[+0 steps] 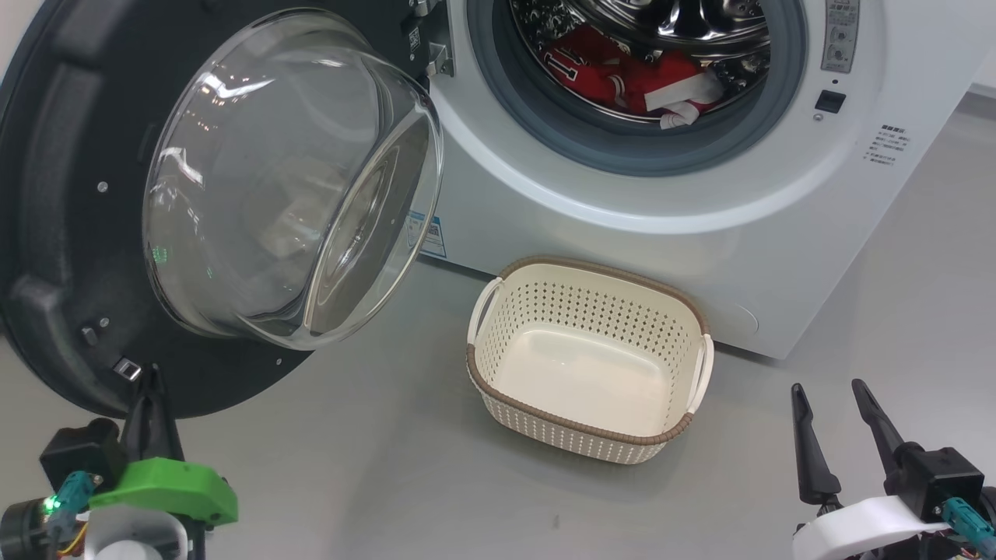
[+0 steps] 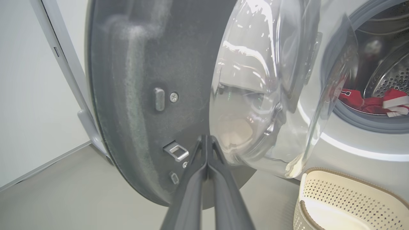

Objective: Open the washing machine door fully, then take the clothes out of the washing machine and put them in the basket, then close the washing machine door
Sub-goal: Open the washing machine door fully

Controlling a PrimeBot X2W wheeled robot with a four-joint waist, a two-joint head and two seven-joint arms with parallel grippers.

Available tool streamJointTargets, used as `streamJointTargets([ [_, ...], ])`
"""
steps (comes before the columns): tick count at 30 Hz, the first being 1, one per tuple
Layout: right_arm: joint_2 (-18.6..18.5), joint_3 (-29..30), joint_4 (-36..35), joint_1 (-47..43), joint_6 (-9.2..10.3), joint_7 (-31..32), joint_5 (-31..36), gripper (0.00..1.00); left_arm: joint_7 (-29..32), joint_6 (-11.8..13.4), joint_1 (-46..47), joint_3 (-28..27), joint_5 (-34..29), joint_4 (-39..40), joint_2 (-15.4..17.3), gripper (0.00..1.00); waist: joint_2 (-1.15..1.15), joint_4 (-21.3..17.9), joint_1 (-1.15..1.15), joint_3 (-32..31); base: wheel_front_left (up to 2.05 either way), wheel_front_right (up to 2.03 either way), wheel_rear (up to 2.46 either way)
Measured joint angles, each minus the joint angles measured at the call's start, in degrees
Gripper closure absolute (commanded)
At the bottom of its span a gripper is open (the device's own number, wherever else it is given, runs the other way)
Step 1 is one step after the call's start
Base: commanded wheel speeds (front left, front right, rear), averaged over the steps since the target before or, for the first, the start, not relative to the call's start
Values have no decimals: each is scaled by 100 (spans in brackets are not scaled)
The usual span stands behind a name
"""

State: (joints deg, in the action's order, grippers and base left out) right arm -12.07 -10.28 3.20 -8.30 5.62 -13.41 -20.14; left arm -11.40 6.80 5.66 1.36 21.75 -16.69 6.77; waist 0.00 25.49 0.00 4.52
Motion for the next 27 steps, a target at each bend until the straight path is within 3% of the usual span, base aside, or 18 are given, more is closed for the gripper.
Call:
streamJointTargets([
  [7,53,-53,26,-1,0,-1,3,0,-4,-7,-370,283,-52,409,-86,100,0,-93,0,-116,0,0,0],
  [14,71,19,23,-1,8,-2,3,0,24,-215,-575,800,-200,679,-196,100,0,-300,0,-171,0,0,0],
  [15,73,22,24,-1,8,-2,3,0,25,-241,-597,833,-214,717,-198,91,0,-333,0,-181,0,0,0],
  [16,76,23,26,-1,8,-2,3,0,27,-263,-612,867,-219,737,-194,91,0,-367,0,-191,0,0,0],
  [18,80,20,27,-1,8,-3,3,0,38,-293,-634,942,-223,798,-193,47,0,-438,0,-212,0,0,0],
  [19,88,12,26,-1,8,-3,3,0,79,-309,-640,980,-248,825,-194,21,0,-477,0,-222,0,0,0],
  [20,96,-2,27,-1,8,-3,3,0,81,-310,-652,1010,-272,847,-194,4,0,-515,0,-231,0,0,0],
  [21,110,-12,31,-1,8,-3,3,0,82,-310,-668,1039,-289,873,-196,0,0,-555,0,-240,0,0,0],
  [27,167,-103,90,-6,8,-3,3,0,137,-312,-719,1176,-363,1011,-196,0,0,-809,0,-299,0,0,0],
])
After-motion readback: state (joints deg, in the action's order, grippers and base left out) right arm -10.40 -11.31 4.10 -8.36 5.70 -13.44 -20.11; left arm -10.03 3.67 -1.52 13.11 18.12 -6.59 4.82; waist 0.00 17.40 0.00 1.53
